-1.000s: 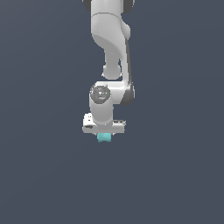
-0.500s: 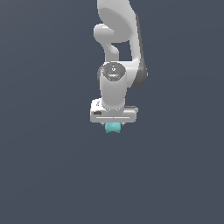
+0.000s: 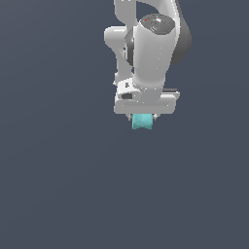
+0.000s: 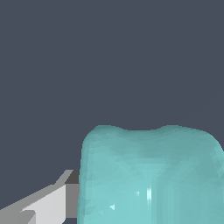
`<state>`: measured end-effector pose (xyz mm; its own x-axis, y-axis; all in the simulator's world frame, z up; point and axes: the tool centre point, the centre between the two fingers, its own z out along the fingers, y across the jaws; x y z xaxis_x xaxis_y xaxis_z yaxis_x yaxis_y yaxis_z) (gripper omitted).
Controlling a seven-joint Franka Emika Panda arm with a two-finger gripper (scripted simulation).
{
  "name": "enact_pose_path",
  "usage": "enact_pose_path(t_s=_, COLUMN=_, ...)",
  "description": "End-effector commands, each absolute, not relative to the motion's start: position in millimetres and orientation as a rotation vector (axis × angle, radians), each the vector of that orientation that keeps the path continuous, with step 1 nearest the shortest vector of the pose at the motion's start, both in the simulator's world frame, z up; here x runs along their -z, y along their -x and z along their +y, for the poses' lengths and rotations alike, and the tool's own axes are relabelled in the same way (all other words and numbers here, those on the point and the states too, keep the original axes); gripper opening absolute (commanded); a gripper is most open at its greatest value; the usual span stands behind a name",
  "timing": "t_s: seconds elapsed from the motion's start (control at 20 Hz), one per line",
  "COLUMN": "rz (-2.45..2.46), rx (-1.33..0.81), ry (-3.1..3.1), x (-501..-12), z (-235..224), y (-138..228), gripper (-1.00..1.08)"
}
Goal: Pick up the object and move it to a goal position.
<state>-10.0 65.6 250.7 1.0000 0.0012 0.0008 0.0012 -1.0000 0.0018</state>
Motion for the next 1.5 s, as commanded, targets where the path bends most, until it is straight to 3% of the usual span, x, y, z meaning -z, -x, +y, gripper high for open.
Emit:
enact_pose_path(t_s=0.0, rz=0.001, rx=0.000, ry=-3.139, x=-278.6, z=80.8, y=15.0, gripper=-1.00)
enact_pose_path(t_s=0.8, rz=0.001, rx=0.000, ry=-3.141, x=-440.0, z=171.0, y=35.5, gripper=-1.00)
enact_pose_path(t_s=1.45, rz=0.001, rx=0.000, ry=-3.142, x=-493.5, z=201.7, y=38.7, gripper=-1.00)
